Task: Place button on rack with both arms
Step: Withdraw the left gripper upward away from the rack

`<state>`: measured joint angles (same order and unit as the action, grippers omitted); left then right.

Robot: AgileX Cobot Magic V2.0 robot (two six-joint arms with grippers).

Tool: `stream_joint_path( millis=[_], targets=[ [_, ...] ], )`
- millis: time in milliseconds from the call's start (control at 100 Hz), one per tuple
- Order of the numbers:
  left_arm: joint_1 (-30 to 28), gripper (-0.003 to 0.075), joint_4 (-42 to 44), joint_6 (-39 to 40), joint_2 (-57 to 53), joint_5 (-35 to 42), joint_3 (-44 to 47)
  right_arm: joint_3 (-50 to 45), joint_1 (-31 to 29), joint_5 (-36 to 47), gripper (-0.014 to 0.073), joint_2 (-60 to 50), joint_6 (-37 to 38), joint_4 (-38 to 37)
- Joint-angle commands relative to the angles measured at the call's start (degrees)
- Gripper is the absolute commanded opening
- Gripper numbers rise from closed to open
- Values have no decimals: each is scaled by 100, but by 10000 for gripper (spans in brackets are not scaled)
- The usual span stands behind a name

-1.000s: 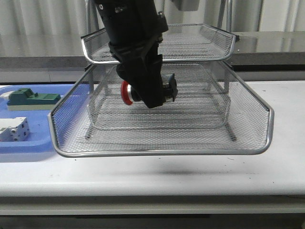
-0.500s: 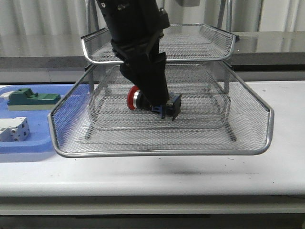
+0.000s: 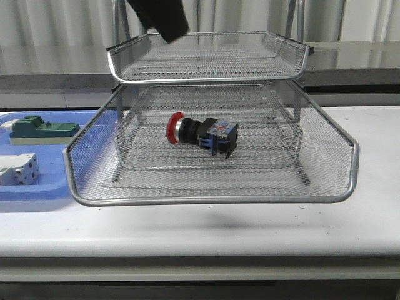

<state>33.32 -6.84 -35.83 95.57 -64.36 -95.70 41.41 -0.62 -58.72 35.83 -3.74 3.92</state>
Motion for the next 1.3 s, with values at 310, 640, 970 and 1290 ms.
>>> stream_joint_path(
  millis=[310,640,970,1290],
  targets=[
    [-1982,399,-313,287,-1800,23,968,191,-34,262,-70,0,-24,-10],
    [-3186,400,-849,326,-3931,1579,3320,191,-34,262,-70,0,-24,-10],
    [-3445,400,-1683,326,-6355,3647,5880,191,-34,262,-70,0,-24,-10],
    [-3445,400,-2049,326,-8326,4665,7629,191,-34,262,-70,0,-24,-10]
  ],
)
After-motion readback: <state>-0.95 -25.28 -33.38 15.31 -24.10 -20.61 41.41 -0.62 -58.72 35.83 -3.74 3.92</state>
